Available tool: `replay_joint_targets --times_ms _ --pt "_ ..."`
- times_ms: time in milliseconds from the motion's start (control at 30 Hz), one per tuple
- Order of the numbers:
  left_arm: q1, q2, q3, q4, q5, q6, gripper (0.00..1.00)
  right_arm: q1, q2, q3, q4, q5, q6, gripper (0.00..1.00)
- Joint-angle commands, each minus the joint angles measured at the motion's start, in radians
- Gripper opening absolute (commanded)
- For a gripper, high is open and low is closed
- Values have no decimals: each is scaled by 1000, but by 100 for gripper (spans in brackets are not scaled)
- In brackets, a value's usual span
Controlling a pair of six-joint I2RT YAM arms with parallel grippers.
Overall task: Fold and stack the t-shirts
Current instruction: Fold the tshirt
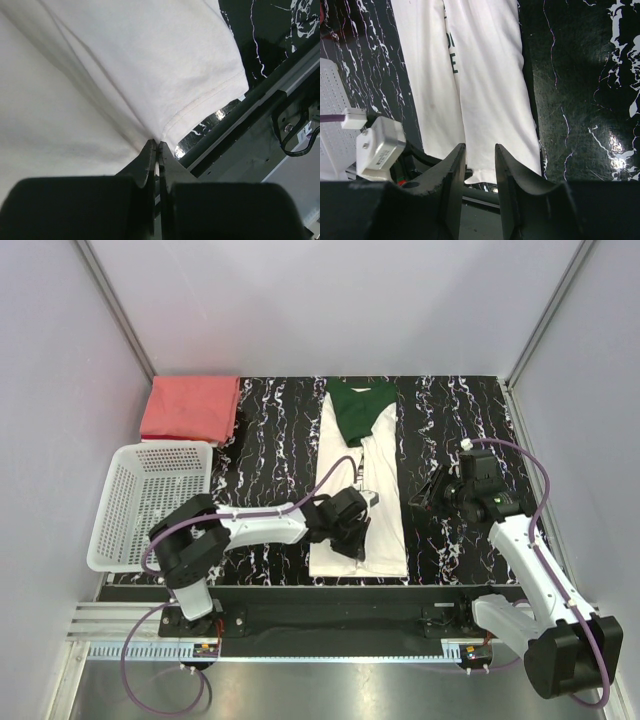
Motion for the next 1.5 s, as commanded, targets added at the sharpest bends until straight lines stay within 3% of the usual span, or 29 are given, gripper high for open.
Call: replay_joint_targets --times_ms 0,167,433,667,800,900,1033,1167,1233,1467 --pt "-4 -123 -41 52 -30 -63 0 -5 3 11 30 -15 -7 37" --pt "-6 -160 -190 162 -51 -152 0 -5 37 -19 73 -18 3 37" --pt "-7 -97 -195 190 -19 -164 0 -5 114 -39 125 -5 3 36" --pt "-21 -117 -183 143 -70 -172 18 -3 105 -53 113 47 23 36" --pt "-21 -184 -121 4 -129 -146 32 -2 131 -47 114 7 43 33" --pt "-21 -232 -83 -47 -159 -118 36 -2 128 -70 97 -43 60 33" --pt "-20 -258 -80 -25 -85 -78 41 41 80 -124 22 -25 74 37" --pt "-21 -236 -129 191 70 -74 35 156 48 -205 13 -24 167 37" --pt "-21 -195 -152 250 143 -94 31 204 43 -228 27 -12 210 35" --pt "-20 -78 -170 253 98 -109 28 282 40 -292 61 -10 305 9"
